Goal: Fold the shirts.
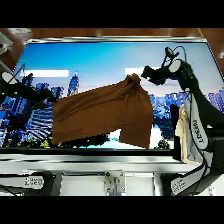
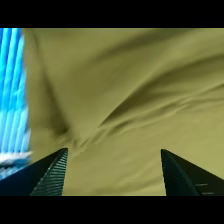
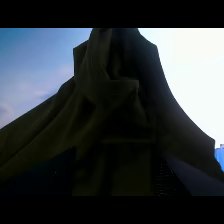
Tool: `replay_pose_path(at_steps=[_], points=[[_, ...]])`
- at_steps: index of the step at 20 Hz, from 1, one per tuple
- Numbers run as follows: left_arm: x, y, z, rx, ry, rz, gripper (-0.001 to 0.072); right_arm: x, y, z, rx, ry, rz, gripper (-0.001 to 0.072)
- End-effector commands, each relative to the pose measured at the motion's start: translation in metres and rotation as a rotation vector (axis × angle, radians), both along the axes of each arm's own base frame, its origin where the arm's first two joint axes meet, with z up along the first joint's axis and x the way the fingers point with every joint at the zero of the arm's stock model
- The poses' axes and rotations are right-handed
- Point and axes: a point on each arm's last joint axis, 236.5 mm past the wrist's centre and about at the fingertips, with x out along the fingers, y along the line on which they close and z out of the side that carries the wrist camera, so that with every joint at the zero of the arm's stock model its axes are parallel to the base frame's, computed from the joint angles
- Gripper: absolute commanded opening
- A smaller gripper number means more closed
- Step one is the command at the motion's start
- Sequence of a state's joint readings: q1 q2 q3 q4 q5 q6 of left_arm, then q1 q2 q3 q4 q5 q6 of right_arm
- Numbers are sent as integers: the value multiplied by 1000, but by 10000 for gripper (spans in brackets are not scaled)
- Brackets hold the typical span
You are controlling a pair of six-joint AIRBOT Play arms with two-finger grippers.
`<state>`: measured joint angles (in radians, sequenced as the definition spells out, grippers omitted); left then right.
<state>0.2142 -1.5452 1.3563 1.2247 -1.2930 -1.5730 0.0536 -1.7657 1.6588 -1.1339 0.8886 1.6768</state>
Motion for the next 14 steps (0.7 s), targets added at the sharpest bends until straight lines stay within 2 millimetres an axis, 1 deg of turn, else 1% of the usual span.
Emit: replay_pose_path(at_steps=[1, 2, 3, 4, 5, 6, 7, 8, 9, 10, 11, 14], points=[[-58, 40, 18, 65, 153, -44, 695, -43, -47, 21, -129, 81, 106, 603], [-74, 45, 22, 43, 167, -19, 695, -71, -69, 14, -178, 186, 132, 603], [-89, 41, 21, -1, 165, 2, 695, -100, -89, 4, -206, 305, 163, 603], [-106, 33, 14, -52, 166, 21, 695, -124, -100, -5, -198, 404, 193, 603], [-127, 25, 2, -88, 181, 31, 694, -148, -105, -14, -156, 493, 212, 602], [-149, 18, -14, -111, 203, 47, 694, -165, -105, -22, -99, 554, 222, 602], [-171, 10, -35, -136, 221, 83, 695, -176, -101, -31, -32, 590, 219, 602], [-183, 3, -50, -172, 219, 116, 694, -181, -95, -38, 24, 605, 217, 602], [-187, -6, -59, -225, 204, 151, 694, -185, -87, -46, 69, 608, 220, 602], [-187, -16, -66, -290, 186, 190, 694, -188, -82, -54, 89, 613, 220, 603], [-185, -21, -70, -326, 163, 214, 694, -190, -79, -62, 88, 615, 217, 603], [-177, -16, -80, -293, 123, 242, 693, -185, -72, -76, 71, 591, 205, 602]])
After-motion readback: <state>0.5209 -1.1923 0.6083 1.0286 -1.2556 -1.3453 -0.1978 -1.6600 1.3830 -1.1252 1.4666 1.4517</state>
